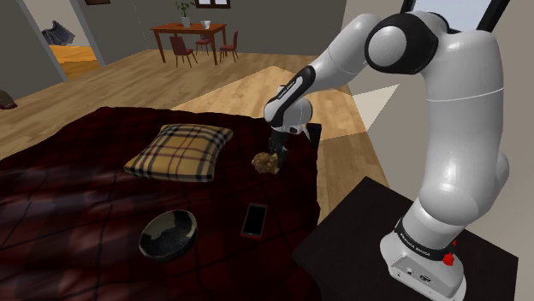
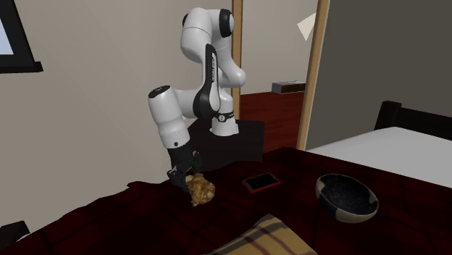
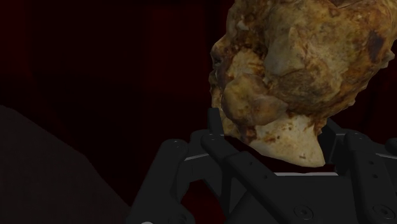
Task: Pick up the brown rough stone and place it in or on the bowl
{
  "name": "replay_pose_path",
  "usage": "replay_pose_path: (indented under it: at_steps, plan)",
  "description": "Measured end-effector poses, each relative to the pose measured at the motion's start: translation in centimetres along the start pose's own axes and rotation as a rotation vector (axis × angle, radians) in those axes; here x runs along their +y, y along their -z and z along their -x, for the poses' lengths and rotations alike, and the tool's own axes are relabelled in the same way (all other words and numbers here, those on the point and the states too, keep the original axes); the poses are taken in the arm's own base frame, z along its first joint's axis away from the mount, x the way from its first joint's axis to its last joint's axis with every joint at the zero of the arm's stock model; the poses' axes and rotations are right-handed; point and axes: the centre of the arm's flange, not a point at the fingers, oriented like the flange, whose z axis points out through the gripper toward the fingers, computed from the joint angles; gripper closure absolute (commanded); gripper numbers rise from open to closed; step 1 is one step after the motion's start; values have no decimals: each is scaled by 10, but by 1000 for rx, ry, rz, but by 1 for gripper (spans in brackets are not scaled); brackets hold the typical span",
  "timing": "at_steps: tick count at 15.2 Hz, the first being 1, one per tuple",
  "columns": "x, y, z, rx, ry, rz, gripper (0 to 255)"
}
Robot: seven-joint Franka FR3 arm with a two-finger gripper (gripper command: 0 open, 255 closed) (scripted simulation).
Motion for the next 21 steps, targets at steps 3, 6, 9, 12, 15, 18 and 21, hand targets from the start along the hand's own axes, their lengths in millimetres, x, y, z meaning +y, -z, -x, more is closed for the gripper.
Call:
replay_pose_path:
  at_steps: [3,6,9,12,15,18,21]
  plan:
    - [2,15,3,0,0,0,255]
    - [3,30,6,0,0,0,255]
    - [6,47,9,0,0,0,255]
    - [8,61,13,0,0,0,255]
    - [9,77,15,0,0,0,255]
    - [11,93,18,0,0,0,255]
    - [12,109,20,0,0,0,255]
